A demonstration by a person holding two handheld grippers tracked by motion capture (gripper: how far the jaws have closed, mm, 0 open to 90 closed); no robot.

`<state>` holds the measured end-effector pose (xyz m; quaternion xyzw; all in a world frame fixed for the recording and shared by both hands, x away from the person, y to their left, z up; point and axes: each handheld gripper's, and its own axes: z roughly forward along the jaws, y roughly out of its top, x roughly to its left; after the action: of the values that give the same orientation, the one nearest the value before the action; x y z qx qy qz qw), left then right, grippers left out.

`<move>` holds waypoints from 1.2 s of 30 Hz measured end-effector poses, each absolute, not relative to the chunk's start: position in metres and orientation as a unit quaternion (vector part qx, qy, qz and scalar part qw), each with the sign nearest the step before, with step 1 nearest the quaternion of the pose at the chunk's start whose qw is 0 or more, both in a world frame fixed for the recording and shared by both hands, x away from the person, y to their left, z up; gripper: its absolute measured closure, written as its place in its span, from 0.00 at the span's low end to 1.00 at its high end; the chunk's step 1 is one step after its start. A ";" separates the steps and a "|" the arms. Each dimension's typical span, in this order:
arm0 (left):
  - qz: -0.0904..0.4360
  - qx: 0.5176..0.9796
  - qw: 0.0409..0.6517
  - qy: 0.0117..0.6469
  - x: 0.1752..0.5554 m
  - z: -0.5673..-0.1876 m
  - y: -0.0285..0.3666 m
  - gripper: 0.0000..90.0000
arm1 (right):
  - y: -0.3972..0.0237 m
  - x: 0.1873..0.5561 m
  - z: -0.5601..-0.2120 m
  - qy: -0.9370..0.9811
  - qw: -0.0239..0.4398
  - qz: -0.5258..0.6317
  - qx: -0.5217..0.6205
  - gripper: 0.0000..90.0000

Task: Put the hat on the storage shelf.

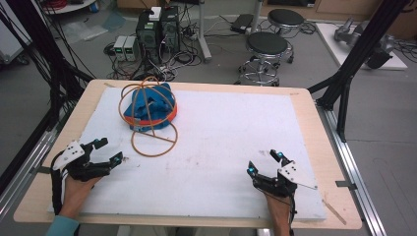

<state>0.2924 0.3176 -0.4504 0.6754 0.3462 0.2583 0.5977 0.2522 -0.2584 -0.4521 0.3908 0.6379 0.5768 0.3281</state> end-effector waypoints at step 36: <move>0.230 0.671 0.608 0.358 0.298 -0.433 0.335 0.16 | -0.257 0.252 -0.452 0.643 0.333 0.572 0.386 0.12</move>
<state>0.2975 0.3346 -0.4330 0.6707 0.3579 0.2295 0.6078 0.2520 -0.2568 -0.4519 0.3856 0.6434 0.5716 0.3327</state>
